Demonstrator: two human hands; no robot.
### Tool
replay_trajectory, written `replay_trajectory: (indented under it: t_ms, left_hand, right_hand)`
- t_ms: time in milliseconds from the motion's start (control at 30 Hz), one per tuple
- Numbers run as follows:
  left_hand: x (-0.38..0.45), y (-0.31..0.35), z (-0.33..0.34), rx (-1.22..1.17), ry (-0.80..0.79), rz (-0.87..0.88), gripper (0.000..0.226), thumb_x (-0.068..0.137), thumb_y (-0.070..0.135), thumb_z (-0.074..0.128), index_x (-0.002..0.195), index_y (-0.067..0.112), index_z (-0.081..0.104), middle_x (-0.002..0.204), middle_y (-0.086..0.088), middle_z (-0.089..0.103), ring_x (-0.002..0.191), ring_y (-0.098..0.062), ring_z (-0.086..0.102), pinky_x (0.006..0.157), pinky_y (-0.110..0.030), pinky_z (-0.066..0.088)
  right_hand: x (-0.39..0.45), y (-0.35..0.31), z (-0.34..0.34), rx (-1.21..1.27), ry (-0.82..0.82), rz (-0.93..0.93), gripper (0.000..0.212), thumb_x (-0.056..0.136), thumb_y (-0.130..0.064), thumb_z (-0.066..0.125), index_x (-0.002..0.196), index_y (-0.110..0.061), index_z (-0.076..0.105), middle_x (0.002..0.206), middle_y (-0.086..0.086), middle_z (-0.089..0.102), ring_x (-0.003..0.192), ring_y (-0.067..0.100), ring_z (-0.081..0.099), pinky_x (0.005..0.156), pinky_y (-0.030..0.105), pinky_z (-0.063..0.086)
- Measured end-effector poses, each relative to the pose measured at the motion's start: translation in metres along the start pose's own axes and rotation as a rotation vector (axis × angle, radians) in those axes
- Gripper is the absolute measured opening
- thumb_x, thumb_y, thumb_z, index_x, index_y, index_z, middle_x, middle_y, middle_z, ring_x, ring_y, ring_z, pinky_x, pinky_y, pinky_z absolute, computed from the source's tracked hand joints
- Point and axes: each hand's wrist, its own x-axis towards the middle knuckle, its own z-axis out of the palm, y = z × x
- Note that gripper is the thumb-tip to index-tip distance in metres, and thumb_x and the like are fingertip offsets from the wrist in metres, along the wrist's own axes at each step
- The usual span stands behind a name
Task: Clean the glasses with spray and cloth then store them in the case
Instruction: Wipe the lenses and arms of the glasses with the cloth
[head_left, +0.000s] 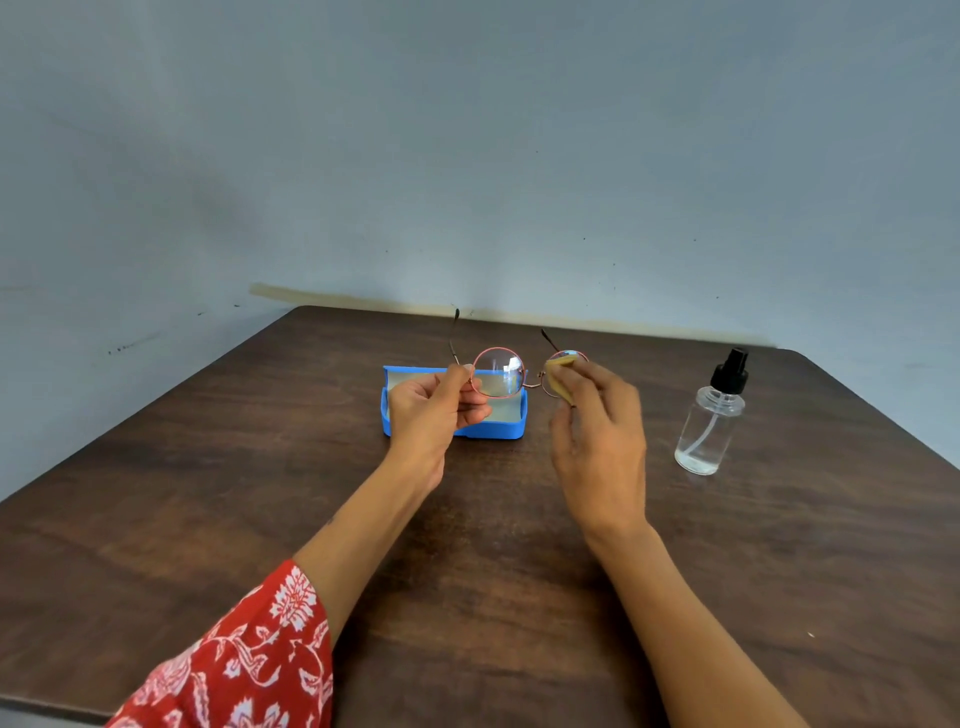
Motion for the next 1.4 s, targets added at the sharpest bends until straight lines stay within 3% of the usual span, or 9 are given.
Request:
replay_trajectory:
  t_ms: [67, 200, 300, 533, 733, 933, 1133, 1333, 1400]
  left_hand:
    - [0.000, 0.001, 0.000, -0.006, 0.007, 0.001, 0.024, 0.087, 0.011, 0.062, 0.065, 0.004, 0.066, 0.045, 0.001, 0.060, 0.042, -0.010, 0.059, 0.047, -0.016, 0.050]
    - [0.000, 0.002, -0.001, -0.002, 0.005, -0.003, 0.024, 0.087, 0.010, 0.062, 0.065, 0.004, 0.066, 0.045, 0.001, 0.061, 0.042, -0.010, 0.059, 0.046, -0.016, 0.050]
    - [-0.001, 0.000, -0.001, 0.016, -0.002, -0.011, 0.022, 0.086, 0.011, 0.063, 0.065, 0.004, 0.067, 0.047, 0.000, 0.062, 0.045, -0.010, 0.060, 0.046, -0.016, 0.050]
    - [0.000, 0.000, -0.001, 0.014, 0.012, 0.003, 0.022, 0.087, 0.011, 0.062, 0.067, 0.003, 0.067, 0.047, 0.000, 0.062, 0.045, -0.011, 0.060, 0.047, -0.016, 0.050]
    - [0.001, 0.000, 0.000, 0.015, 0.004, -0.006, 0.023, 0.085, 0.010, 0.063, 0.063, 0.004, 0.066, 0.046, 0.000, 0.061, 0.043, -0.011, 0.059, 0.047, -0.017, 0.050]
    - [0.000, 0.000, -0.001, 0.010, 0.003, 0.004, 0.023, 0.086, 0.010, 0.063, 0.065, 0.003, 0.067, 0.046, 0.000, 0.061, 0.044, -0.011, 0.060, 0.047, -0.017, 0.050]
    - [0.000, -0.001, -0.001, 0.038, -0.008, -0.006, 0.022, 0.085, 0.011, 0.065, 0.064, 0.004, 0.067, 0.047, -0.001, 0.062, 0.046, -0.011, 0.061, 0.046, -0.016, 0.050]
    - [-0.001, 0.000, -0.001, 0.047, -0.004, -0.003, 0.022, 0.084, 0.010, 0.064, 0.063, 0.003, 0.066, 0.046, -0.001, 0.061, 0.044, -0.011, 0.060, 0.047, -0.016, 0.050]
    - [-0.001, 0.000, -0.001, 0.047, -0.005, -0.006, 0.022, 0.084, 0.010, 0.064, 0.064, 0.003, 0.066, 0.046, -0.001, 0.061, 0.044, -0.011, 0.061, 0.047, -0.017, 0.050]
  right_hand:
    - [-0.001, -0.004, 0.003, -0.017, -0.036, -0.061, 0.033, 0.078, 0.008, 0.064, 0.109, -0.004, 0.067, 0.115, 0.013, 0.061, 0.104, 0.029, 0.058, 0.079, 0.024, 0.048]
    - [0.004, 0.006, -0.001, 0.039, 0.060, 0.068, 0.036, 0.079, 0.011, 0.061, 0.109, -0.006, 0.066, 0.116, 0.011, 0.059, 0.106, 0.029, 0.056, 0.088, 0.010, 0.034]
    - [0.004, 0.013, -0.004, 0.010, 0.088, 0.101, 0.036, 0.078, 0.012, 0.060, 0.110, -0.005, 0.066, 0.116, 0.012, 0.059, 0.105, 0.030, 0.056, 0.087, 0.008, 0.031]
    - [-0.004, -0.001, 0.007, 0.002, -0.043, -0.089, 0.031, 0.075, 0.010, 0.067, 0.103, -0.003, 0.070, 0.110, 0.014, 0.063, 0.099, 0.028, 0.059, 0.085, 0.020, 0.043]
    - [0.004, 0.016, -0.002, 0.045, 0.131, 0.098, 0.033, 0.080, 0.011, 0.061, 0.110, -0.002, 0.067, 0.115, 0.014, 0.060, 0.103, 0.029, 0.057, 0.095, 0.001, 0.029]
    - [-0.001, 0.002, 0.006, 0.018, 0.040, -0.066, 0.031, 0.078, 0.010, 0.065, 0.108, 0.001, 0.068, 0.113, 0.017, 0.063, 0.100, 0.031, 0.061, 0.091, 0.018, 0.039]
    - [0.009, 0.017, -0.002, 0.056, 0.147, 0.059, 0.033, 0.082, 0.011, 0.062, 0.113, -0.001, 0.066, 0.115, 0.016, 0.061, 0.104, 0.031, 0.059, 0.095, 0.012, 0.036]
    - [0.002, 0.005, 0.005, 0.006, 0.047, -0.110, 0.031, 0.079, 0.008, 0.065, 0.108, 0.000, 0.068, 0.113, 0.018, 0.062, 0.101, 0.032, 0.061, 0.087, 0.022, 0.045]
    - [0.004, 0.008, 0.005, 0.021, 0.060, -0.078, 0.031, 0.080, 0.008, 0.064, 0.110, 0.000, 0.067, 0.114, 0.018, 0.062, 0.103, 0.030, 0.061, 0.091, 0.018, 0.043]
